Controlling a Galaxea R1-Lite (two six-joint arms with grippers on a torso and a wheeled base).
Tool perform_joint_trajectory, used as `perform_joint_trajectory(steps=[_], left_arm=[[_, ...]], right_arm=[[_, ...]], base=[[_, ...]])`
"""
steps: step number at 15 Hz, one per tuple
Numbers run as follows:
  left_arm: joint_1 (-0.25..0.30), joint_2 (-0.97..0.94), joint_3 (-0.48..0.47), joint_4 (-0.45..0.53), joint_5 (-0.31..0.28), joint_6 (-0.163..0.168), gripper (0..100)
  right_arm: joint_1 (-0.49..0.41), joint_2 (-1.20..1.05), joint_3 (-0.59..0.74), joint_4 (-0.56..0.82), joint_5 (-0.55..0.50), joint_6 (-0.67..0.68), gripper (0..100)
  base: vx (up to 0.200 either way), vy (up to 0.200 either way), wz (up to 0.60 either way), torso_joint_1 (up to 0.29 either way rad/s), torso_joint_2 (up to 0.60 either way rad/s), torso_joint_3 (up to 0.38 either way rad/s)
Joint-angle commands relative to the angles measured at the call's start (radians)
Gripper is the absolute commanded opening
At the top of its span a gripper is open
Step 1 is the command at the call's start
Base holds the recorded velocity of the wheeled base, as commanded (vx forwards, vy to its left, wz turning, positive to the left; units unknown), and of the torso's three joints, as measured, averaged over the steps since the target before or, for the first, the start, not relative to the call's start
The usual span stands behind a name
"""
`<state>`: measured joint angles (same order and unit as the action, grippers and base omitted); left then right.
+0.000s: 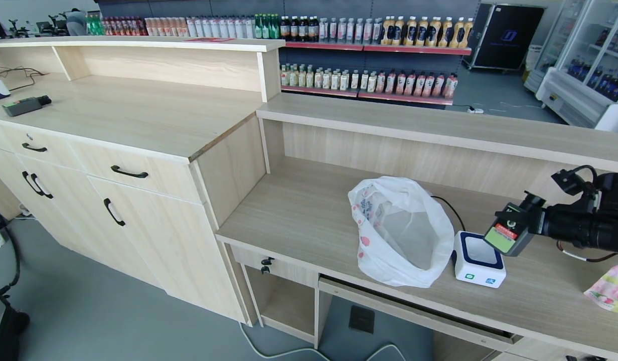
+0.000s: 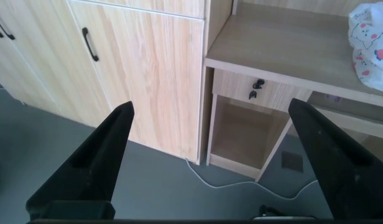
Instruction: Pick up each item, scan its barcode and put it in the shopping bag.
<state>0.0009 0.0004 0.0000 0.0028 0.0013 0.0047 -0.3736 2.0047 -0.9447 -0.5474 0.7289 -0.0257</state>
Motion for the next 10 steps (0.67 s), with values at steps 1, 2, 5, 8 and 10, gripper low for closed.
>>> perform_joint_trajectory(steps=[1,2,5,8,10], left_arm=[[0.001,0.000,0.000,0.000,0.000,0.000,100],[0.001,0.000,0.000,0.000,0.000,0.000,100],[0.001,0.000,0.000,0.000,0.000,0.000,100],[0.001,0.000,0.000,0.000,0.000,0.000,100],[0.001,0.000,0.000,0.000,0.000,0.000,100]], right_arm=[[0.005,0.017,-0.009,0.000,0.000,0.000,0],[0.009,0.022,-0.011,-0.002,0.001,0.000,0],[0.030,0.049,-0.008,-0.058,-0.002,-0.002,0],[0.051,0.066,-0.011,-0.097,-0.005,0.001,0],[0.059,0.080,-0.009,-0.117,-0.005,0.001,0]], base=[[0.000,0.000,0.00,0.000,0.00,0.000],[0.000,0.000,0.00,0.000,0.00,0.000],[0.000,0.000,0.00,0.000,0.00,0.000],[0.000,0.000,0.00,0.000,0.00,0.000],[0.000,0.000,0.00,0.000,0.00,0.000]])
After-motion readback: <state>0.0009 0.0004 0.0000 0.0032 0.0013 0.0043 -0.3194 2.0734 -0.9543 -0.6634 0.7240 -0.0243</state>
